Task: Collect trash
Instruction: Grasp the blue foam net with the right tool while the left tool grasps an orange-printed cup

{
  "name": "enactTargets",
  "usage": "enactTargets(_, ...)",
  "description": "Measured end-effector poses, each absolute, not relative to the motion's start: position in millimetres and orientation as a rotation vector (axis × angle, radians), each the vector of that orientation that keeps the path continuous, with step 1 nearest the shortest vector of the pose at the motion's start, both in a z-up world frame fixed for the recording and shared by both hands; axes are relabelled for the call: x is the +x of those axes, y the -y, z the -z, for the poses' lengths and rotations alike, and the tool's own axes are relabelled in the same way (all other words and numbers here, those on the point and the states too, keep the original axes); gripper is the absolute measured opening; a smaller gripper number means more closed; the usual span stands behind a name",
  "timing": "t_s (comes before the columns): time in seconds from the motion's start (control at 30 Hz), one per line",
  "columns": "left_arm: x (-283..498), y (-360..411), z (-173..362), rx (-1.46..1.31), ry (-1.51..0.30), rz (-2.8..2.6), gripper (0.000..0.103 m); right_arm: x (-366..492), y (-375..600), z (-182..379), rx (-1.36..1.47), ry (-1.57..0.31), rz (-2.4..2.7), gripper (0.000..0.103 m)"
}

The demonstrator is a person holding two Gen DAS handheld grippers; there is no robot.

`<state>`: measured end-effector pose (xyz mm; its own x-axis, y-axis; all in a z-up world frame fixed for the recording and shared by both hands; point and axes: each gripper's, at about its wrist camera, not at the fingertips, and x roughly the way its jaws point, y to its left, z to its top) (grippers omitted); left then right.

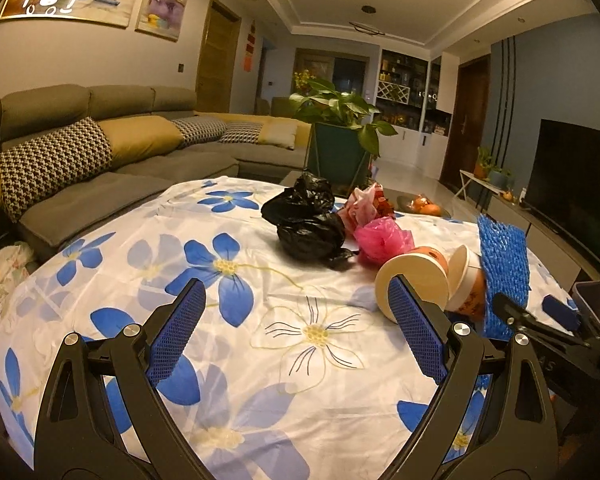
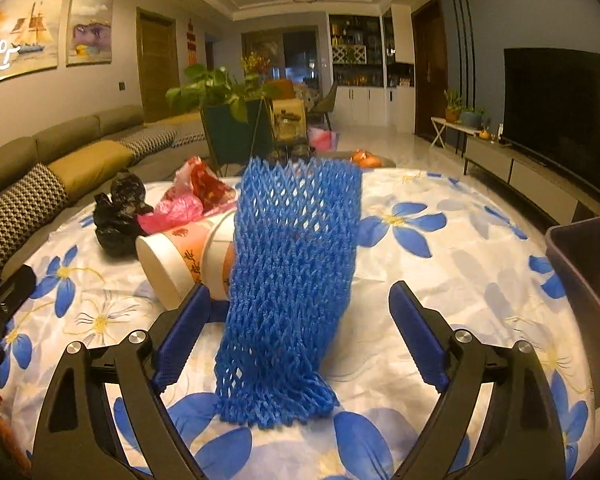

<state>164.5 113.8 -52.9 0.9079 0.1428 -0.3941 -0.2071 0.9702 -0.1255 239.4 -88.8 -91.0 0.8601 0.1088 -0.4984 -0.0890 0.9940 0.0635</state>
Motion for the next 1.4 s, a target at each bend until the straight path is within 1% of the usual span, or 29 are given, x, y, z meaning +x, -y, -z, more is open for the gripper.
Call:
enactTargets(0.07,166.2,-114.2,53.3,-0.171,-0.394,-0.172,0.091,245.7,87.7,96.7,0.033,-0.561,-0.109,0.085)
enactTargets(0.13,167.8,-113.3,53.7,-0.170,-0.393,-0.162,0.091,248.1,88.1,100.5,0.033,-0.580,-0.116,0.069)
enactTargets(0.17,168.7,-113.0,53.8,-0.170,-0.393,-0.157,0.091,248.4,88.9,101.2,0.037,-0.586,-0.119,0.064)
enactTargets(0.23,170.0,-110.5,53.4,-0.176,-0.387,-0.133,0.091,247.5,91.0,101.6,0.048,-0.588,-0.128,0.048)
enactTargets(0.27,171.1,-109.0,53.5,-0.178,-0.386,-0.122,0.091,246.8,92.2,102.2,0.053,-0.593,-0.135,0.042)
enactTargets(0.3,172.2,-106.9,53.3,-0.182,-0.384,-0.103,0.091,246.1,92.9,103.0,0.056,-0.597,-0.142,0.032)
enactTargets(0.4,176.2,-99.2,53.8,-0.185,-0.385,-0.062,0.091,243.2,96.3,105.7,0.068,-0.608,-0.169,0.016)
enactTargets(0.43,178.7,-96.0,54.5,-0.186,-0.388,-0.040,0.091,241.8,97.6,104.9,0.071,-0.604,-0.172,0.014)
enactTargets(0.53,188.8,-89.0,56.7,-0.205,-0.413,0.029,0.088,230.9,102.2,100.1,0.078,-0.567,-0.172,0.013)
enactTargets(0.6,197.1,-84.2,58.0,-0.212,-0.430,0.075,0.081,220.6,107.8,96.0,0.076,-0.538,-0.160,0.013)
enactTargets(0.73,218.3,-76.8,61.4,-0.248,-0.476,0.147,0.071,205.8,117.8,91.8,0.079,-0.505,-0.148,0.013)
enactTargets(0.8,227.9,-72.8,63.0,-0.263,-0.493,0.180,0.063,200.7,121.6,90.7,0.079,-0.497,-0.150,0.013)
enactTargets(0.83,232.1,-71.2,63.7,-0.271,-0.500,0.192,0.062,198.2,123.6,90.3,0.078,-0.494,-0.149,0.013)
enactTargets(0.9,243.6,-68.4,65.9,-0.285,-0.525,0.220,0.051,193.7,126.3,90.3,0.074,-0.489,-0.150,0.013)
enactTargets(0.93,247.2,-67.9,66.8,-0.294,-0.534,0.229,0.049,192.3,126.9,90.0,0.072,-0.486,-0.151,0.013)
enactTargets(1.0,255.9,-67.5,69.7,-0.314,-0.557,0.250,0.036,190.4,127.7,89.4,0.067,-0.480,-0.148,0.013)
enactTargets(1.03,259.8,-67.2,71.3,-0.320,-0.572,0.261,0.032,189.2,128.4,89.2,0.066,-0.477,-0.148,0.013)
enactTargets(1.1,264.8,-65.8,74.7,-0.325,-0.586,0.279,0.017,187.8,129.4,88.4,0.063,-0.473,-0.149,0.013)
enactTargets(1.13,265.9,-65.0,75.6,-0.327,-0.589,0.290,0.013,186.8,129.6,88.1,0.062,-0.470,-0.149,0.013)
enactTargets(1.17,266.0,-64.5,75.7,-0.329,-0.588,0.302,0.006,185.8,130.1,88.0,0.061,-0.468,-0.148,0.013)
enactTargets(1.23,263.8,-64.1,75.2,-0.327,-0.579,0.306,0.002,184.6,128.9,88.2,0.063,-0.466,-0.148,0.013)
enactTargets(1.4,247.8,-68.5,71.6,-0.333,-0.553,0.293,0.002,176.2,133.9,86.6,0.067,-0.456,-0.146,0.013)
